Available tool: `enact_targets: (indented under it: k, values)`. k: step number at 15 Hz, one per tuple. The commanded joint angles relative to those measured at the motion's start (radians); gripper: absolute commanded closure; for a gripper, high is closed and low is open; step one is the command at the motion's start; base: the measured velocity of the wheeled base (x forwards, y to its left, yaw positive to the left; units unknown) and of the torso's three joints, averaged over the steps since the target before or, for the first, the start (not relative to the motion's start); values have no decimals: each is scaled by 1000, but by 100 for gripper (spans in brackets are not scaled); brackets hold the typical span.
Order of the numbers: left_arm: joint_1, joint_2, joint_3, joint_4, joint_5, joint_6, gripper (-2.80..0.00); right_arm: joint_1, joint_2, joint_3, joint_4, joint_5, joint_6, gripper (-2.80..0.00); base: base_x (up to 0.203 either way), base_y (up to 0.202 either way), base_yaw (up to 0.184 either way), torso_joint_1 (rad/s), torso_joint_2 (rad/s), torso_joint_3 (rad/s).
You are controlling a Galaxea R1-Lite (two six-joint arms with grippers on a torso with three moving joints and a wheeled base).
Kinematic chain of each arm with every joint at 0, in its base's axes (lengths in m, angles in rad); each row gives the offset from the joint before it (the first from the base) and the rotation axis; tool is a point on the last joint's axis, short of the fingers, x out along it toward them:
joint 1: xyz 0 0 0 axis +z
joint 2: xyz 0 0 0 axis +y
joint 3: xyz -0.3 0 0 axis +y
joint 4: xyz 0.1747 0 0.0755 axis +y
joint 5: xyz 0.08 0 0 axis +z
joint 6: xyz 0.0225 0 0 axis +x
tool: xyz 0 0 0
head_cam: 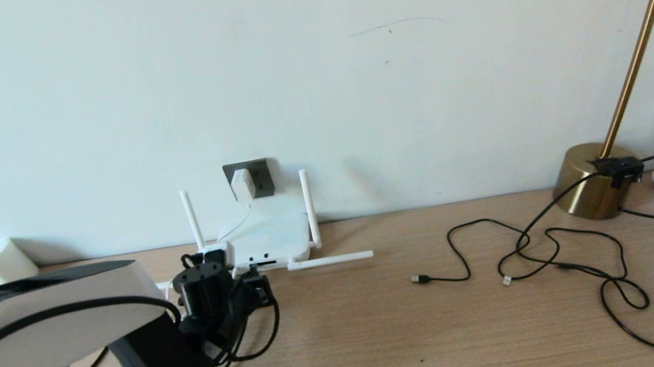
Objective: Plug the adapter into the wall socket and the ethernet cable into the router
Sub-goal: Plug cable into router interface
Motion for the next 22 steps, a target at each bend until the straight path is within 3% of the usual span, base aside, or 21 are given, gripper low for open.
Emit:
enact_targets:
  k: [1,22]
  values:
    - [0,-4,4,-7,2,-1,0,0,0,0,-1,0,0,0,0,0,0,0,0,0]
    - [0,-3,-4,-7,4,1,0,0,2,0,-1,0,0,0,0,0,0,0,0,0]
